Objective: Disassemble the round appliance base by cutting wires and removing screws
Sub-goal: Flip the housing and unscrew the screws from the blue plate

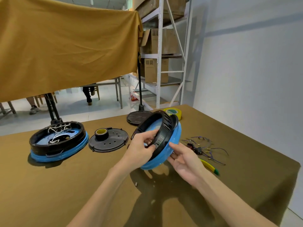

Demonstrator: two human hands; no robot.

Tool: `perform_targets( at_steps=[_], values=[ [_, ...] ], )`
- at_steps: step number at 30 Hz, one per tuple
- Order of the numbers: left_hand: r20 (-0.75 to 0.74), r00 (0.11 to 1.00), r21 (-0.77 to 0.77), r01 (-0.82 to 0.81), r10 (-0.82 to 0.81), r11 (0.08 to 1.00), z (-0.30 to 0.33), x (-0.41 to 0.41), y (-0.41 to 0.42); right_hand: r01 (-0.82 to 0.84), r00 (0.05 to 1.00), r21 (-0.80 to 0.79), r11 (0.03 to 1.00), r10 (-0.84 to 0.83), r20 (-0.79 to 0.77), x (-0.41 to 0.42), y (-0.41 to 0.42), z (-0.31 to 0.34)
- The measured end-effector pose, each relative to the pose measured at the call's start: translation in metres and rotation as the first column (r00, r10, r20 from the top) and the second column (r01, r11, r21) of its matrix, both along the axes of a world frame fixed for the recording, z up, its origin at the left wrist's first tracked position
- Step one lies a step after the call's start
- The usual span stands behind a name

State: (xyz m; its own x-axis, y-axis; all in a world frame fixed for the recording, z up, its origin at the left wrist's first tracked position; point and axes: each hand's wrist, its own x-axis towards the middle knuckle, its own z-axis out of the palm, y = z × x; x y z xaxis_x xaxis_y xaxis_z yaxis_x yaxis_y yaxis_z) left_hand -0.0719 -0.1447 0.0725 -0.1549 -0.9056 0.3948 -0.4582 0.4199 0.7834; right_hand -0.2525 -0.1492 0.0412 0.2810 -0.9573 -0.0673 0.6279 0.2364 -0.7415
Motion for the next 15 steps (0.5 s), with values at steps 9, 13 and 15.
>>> perform_targets(
  at_steps=[9,13,15],
  values=[
    [0.142,0.990,0.055,-0.019,0.011,0.998,-0.030,-0.013,-0.009,0.052,0.999,0.270,0.961,-0.053,-0.004,-0.014,0.002,-0.030],
    [0.187,0.982,0.019,-0.035,0.031,0.999,-0.035,-0.019,-0.014,0.042,0.996,0.335,0.941,-0.066,0.059,-0.020,0.004,-0.038],
    [0.194,0.980,-0.004,-0.046,0.046,0.999,-0.037,-0.019,-0.016,0.017,0.996,0.339,0.940,-0.046,0.077,-0.023,0.004,-0.037]
  ],
)
